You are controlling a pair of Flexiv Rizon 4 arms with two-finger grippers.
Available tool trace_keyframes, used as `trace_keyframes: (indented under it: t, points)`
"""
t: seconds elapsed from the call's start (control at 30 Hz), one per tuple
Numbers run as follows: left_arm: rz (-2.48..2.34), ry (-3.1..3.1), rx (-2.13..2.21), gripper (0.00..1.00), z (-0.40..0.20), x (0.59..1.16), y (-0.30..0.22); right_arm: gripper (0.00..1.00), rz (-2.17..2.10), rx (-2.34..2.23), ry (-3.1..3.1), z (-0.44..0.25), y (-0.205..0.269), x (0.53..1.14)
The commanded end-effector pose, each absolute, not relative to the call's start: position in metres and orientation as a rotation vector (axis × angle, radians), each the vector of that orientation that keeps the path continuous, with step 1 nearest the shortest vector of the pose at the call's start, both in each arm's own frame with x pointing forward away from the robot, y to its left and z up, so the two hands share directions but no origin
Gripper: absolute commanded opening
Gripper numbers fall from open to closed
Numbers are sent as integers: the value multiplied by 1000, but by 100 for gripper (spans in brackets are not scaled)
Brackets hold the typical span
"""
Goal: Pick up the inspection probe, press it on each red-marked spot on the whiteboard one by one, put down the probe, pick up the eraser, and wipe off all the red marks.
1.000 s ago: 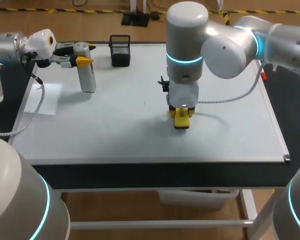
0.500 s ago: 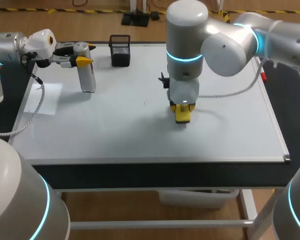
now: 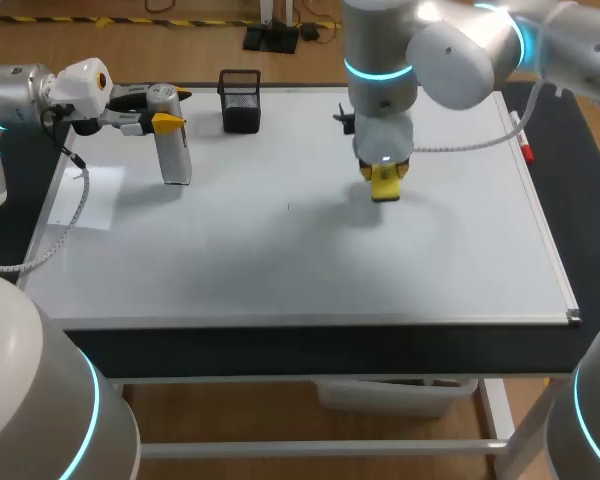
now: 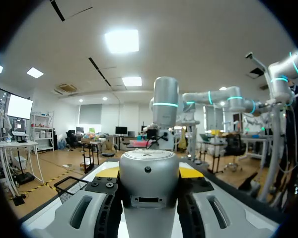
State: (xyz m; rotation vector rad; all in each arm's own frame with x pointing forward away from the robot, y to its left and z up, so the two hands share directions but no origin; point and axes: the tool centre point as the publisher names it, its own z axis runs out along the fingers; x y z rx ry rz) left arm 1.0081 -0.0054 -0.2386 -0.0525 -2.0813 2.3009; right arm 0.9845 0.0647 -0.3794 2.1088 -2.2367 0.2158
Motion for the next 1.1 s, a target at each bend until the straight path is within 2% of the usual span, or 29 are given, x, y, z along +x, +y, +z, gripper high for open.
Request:
trace_keyframes:
  t: [0.03,0.63,1.1]
  points:
    - [2299,-2081,-55,0,-237,1009,-5,0,203,2080,-2226,-379,55,1014]
    - [2299,-2081,-55,0,-237,1009,-5,0,168,2061,-2234,-393,6,1114]
    - [2299,-2081,-55,0,-237,1009,-5,0,110,2081,-2226,-406,2,1159]
